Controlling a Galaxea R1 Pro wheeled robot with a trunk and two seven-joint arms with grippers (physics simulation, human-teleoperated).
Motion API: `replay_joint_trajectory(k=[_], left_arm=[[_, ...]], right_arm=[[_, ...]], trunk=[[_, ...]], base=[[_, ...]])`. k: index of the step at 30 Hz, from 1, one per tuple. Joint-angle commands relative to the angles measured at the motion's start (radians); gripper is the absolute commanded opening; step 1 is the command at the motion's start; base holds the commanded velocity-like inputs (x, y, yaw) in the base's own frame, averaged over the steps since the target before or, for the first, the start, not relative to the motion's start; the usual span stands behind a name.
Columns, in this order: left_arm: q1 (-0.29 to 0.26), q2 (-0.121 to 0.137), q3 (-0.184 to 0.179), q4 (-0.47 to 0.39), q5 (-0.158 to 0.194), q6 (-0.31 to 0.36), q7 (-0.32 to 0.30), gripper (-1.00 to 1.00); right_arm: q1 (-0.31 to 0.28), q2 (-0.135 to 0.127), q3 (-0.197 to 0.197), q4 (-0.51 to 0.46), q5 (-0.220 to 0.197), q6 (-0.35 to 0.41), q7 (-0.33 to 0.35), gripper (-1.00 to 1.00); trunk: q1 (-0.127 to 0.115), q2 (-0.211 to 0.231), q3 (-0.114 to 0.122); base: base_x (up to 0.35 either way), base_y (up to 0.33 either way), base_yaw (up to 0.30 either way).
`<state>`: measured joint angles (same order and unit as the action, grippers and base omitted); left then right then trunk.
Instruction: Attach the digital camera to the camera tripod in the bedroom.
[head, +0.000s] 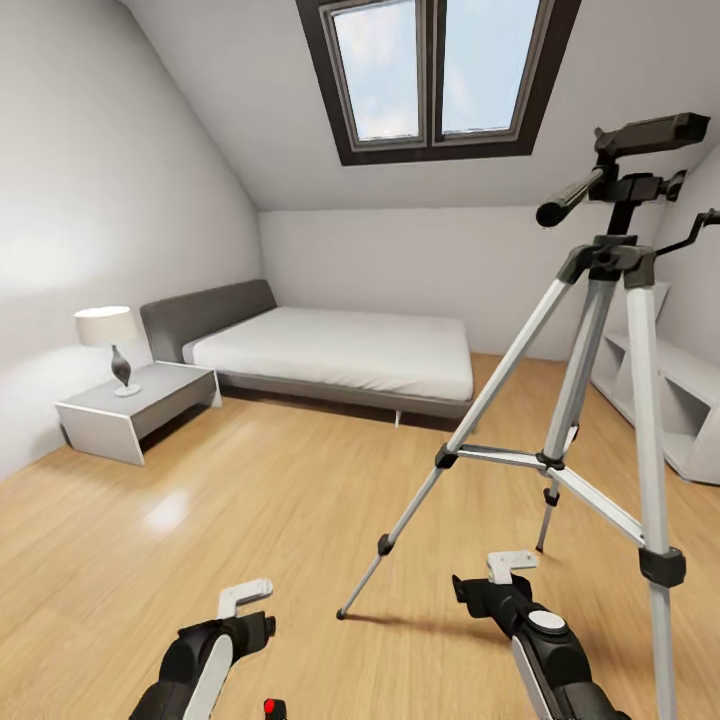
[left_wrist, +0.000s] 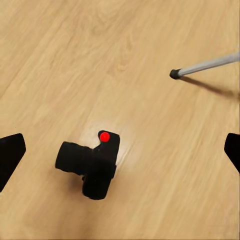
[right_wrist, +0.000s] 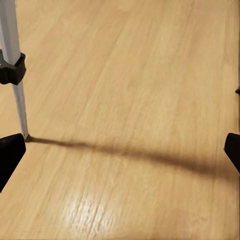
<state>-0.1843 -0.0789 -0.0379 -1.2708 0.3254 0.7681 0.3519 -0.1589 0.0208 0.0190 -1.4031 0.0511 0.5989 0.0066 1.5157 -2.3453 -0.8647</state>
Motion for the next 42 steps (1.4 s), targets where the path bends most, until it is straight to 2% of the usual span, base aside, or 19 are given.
replay_joint_trajectory(k=[1, 4, 8, 22, 31, 42], left_arm=[[0.000, 0.000, -0.001, -0.045, 0.011, 0.026, 0.015, 1.00], [-0.003, -0.001, -0.002, -0.133, 0.009, 0.070, 0.027, 1.00], [-0.010, -0.004, -0.003, -0.179, 0.010, 0.093, 0.030, 1.00], [-0.018, -0.005, -0.011, -0.181, 0.004, 0.056, 0.036, 1.00], [-0.018, -0.006, -0.086, -0.157, -0.027, 0.047, 0.040, 1.00], [-0.018, -0.007, -0.102, -0.162, -0.040, 0.047, 0.041, 1.00]], right_arm=[[-0.001, 0.000, -0.003, -0.007, 0.005, 0.009, 0.000, 1.00], [-0.001, -0.001, -0.012, -0.019, 0.005, 0.015, -0.001, 1.00], [-0.001, 0.001, -0.018, -0.027, 0.005, 0.018, -0.001, 1.00], [-0.001, 0.002, -0.024, -0.015, 0.007, 0.009, -0.005, 1.00], [-0.001, 0.002, -0.024, -0.012, 0.002, 0.007, -0.005, 1.00], [-0.001, 0.002, -0.025, -0.013, 0.003, 0.006, -0.003, 1.00]], trunk=[[0.004, -0.008, -0.004], [0.015, -0.029, -0.014], [0.031, -0.057, -0.026], [0.084, -0.155, -0.070], [0.088, -0.157, -0.105], [0.093, -0.159, -0.147]], base=[[0.000, 0.000, 0.000], [0.000, 0.000, 0.000], [0.000, 0.000, 0.000], [0.000, 0.000, 0.000], [0.000, 0.000, 0.000], [0.000, 0.000, 0.000]])
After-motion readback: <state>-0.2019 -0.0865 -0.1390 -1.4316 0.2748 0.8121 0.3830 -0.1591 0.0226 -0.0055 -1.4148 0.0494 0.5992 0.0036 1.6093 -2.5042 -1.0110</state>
